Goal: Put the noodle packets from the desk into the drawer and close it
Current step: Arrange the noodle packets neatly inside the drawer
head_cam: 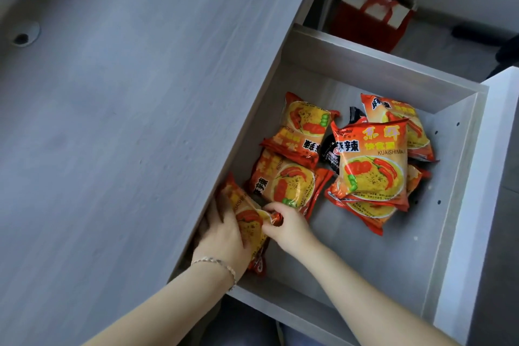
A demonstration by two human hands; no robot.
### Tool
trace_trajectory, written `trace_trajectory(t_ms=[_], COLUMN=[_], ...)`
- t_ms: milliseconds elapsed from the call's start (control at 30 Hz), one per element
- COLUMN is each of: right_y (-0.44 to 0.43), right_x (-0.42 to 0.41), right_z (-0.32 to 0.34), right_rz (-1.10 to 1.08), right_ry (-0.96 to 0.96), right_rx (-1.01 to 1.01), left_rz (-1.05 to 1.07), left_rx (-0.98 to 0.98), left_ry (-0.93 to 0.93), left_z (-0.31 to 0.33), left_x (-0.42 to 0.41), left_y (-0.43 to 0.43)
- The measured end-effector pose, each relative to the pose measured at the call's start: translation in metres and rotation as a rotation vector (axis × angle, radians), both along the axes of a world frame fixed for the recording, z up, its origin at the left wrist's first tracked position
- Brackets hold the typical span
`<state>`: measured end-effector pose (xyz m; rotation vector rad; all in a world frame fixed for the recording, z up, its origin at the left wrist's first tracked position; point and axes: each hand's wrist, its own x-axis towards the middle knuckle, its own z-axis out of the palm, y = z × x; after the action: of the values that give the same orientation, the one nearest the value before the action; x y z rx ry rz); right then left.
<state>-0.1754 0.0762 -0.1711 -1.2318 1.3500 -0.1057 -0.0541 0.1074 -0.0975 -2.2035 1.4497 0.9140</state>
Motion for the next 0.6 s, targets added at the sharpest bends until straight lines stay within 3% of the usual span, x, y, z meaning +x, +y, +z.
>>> trace_trajectory(t_ms=[100,167,333,400,467,533,600], right_y=[0.000,0.000,-0.008,-0.015,-0.026,-0.038,-0.046], right_x=[0.006,0.007,-0.008,-0.017,-0.024,-0.023,-0.015], right_z=[0.002,0.005,0.015,0.020,0.020,0.019,0.016], right_rz=[0.215,0.242,0.153,-0.039,-0.377,-0.599,-0.604], right_ry=[0.103,0.111,0.084,0.186,0.320,0.360,0.377], right_rx=[-0.086,-0.093,-0.056,-0.170,-0.185,0.004,0.173], left_rz=[-0.353,-0.502,-0.495,-0.509,-0.535,-0.565,-0.591], left_rx=[-0.049,0.039,0.214,0.241,0.273,0.291,0.284], left_ry=[0.001,0.049,0.084,0.088,0.074,0.058,0.041], left_z=[-0.008,-0.019,-0.039,-0.042,-0.043,-0.042,-0.039], left_x=[0.009,0.015,0.016,0.016,0.015,0.014,0.013], left_y=[-0.001,-0.009,-0.028,-0.033,-0.038,-0.039,-0.039])
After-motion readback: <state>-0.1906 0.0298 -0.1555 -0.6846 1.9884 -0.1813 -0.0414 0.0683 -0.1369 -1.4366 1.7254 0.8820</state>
